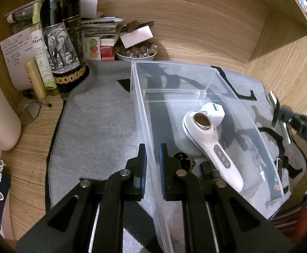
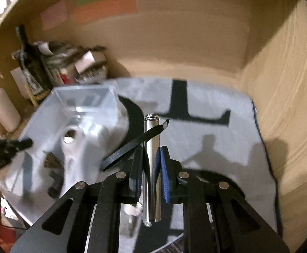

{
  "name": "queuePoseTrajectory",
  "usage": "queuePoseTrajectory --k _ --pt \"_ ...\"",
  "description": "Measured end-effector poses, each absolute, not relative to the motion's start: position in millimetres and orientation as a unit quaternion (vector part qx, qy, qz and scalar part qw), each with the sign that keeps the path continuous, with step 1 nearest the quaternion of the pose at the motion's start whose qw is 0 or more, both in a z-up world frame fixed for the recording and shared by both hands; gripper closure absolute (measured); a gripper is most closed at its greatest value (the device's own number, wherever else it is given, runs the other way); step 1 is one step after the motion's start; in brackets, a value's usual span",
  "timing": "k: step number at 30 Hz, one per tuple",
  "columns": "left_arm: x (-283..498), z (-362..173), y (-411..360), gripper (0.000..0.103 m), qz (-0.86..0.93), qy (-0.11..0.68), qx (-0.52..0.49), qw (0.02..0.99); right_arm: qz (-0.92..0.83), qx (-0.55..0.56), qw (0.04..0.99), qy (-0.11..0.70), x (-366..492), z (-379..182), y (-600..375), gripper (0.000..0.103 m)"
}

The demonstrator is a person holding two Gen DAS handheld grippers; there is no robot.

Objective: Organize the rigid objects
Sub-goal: 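Reach the right gripper to the metal cylinder and close on it, then carry the metal cylinder over the box and open the right gripper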

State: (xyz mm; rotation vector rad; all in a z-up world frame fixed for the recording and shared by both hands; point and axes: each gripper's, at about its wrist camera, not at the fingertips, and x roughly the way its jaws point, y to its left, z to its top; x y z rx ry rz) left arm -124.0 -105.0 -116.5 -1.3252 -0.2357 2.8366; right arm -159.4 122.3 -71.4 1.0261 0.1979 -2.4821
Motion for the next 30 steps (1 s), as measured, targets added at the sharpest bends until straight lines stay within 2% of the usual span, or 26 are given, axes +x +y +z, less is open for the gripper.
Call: queuePoseTrajectory --k 13,30 --pt "-121.5 -115.6 -105.8 0.092 0.904 -0.076 -0.421 0.001 -0.89 0.316 0.311 0.104 -142.5 -38.7 63.3 0.089" --pt "-120.8 -114.0 -102.2 0.092 0.904 -0.078 -0.42 0.005 -0.828 0.377 0.374 0.18 -138.9 -86.3 -0.5 0.089"
